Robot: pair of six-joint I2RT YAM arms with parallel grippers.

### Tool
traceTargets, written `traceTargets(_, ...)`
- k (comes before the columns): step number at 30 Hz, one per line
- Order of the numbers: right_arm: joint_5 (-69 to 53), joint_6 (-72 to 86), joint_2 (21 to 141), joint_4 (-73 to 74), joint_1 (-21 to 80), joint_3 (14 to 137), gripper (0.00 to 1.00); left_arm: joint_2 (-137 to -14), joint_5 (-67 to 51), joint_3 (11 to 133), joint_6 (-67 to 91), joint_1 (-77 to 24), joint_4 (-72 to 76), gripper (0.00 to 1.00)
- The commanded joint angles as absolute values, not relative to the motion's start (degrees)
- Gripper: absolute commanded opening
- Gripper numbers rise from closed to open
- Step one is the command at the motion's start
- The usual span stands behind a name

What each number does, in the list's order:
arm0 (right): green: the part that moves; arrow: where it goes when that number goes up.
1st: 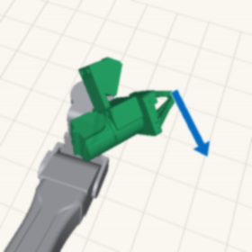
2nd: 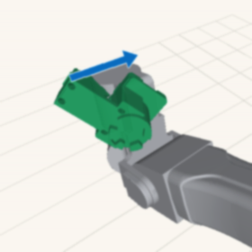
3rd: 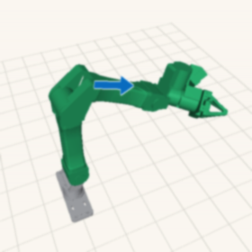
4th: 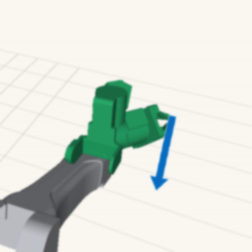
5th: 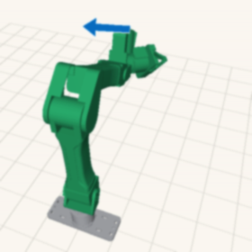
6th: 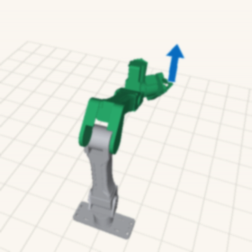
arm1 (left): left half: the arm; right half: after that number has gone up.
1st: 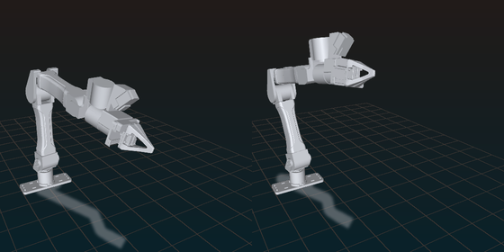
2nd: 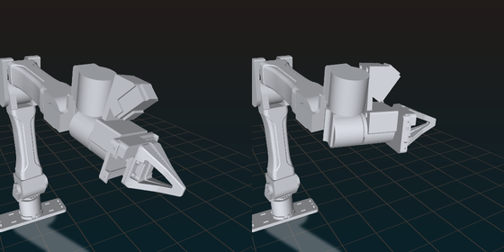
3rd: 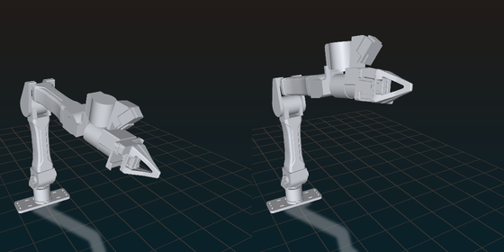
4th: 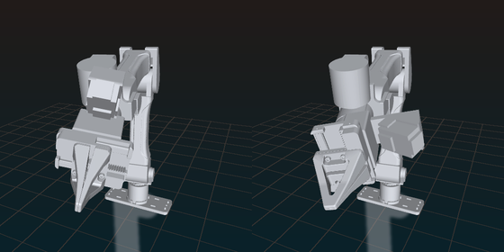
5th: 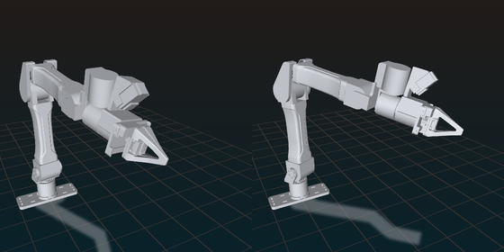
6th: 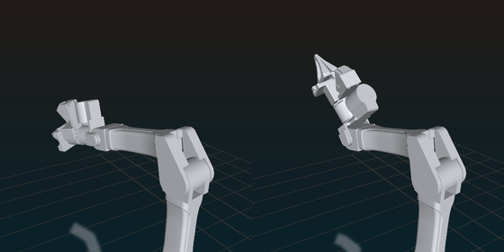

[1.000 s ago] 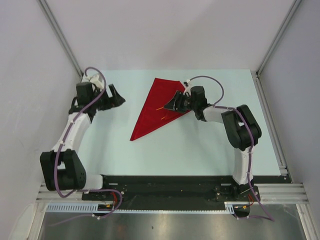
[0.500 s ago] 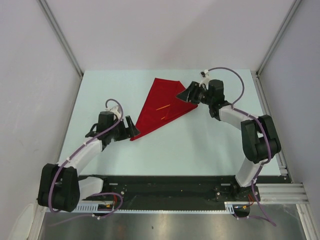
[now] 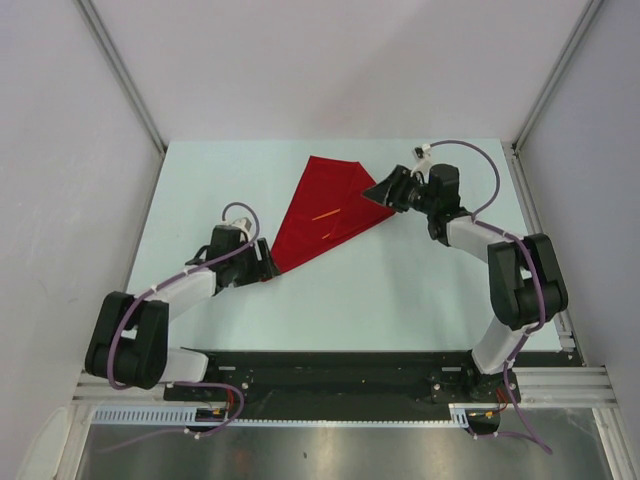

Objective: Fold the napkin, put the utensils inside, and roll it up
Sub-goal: Fold the napkin

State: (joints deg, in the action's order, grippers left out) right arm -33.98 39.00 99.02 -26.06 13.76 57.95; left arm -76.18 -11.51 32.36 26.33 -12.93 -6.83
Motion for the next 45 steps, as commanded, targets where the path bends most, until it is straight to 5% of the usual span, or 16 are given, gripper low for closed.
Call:
traceTargets(1, -35.07, 39.99, 96.24, -30.06, 13.1, 57.66, 0.57, -79.01, -9.85, 34.1, 25.22, -13.71, -5.53, 0.75)
traceTargets(21, -35.95, 41.57, 96.77, -31.38, 12.22, 57.83, 0.57, -81.65, -5.97, 34.45, 25.75, -17.14, -9.76, 0.53)
traceTargets(33, -35.68, 40.25, 96.33, -29.8, 11.87, 57.74, 0.57, -84.81, -10.27, 37.43, 25.66, -17.4, -6.33, 0.19)
traceTargets(37, -35.86, 39.73, 95.89, -28.92, 11.52, 57.22, 0.57, -85.78, -12.39, 40.07, 25.93, -17.84, -5.36, 0.0)
traceTargets(45, -35.86, 38.06, 95.27, -26.98, 10.37, 56.25, 0.57, -88.93, -16.69, 51.39, 26.19, -20.56, -1.94, 0.0)
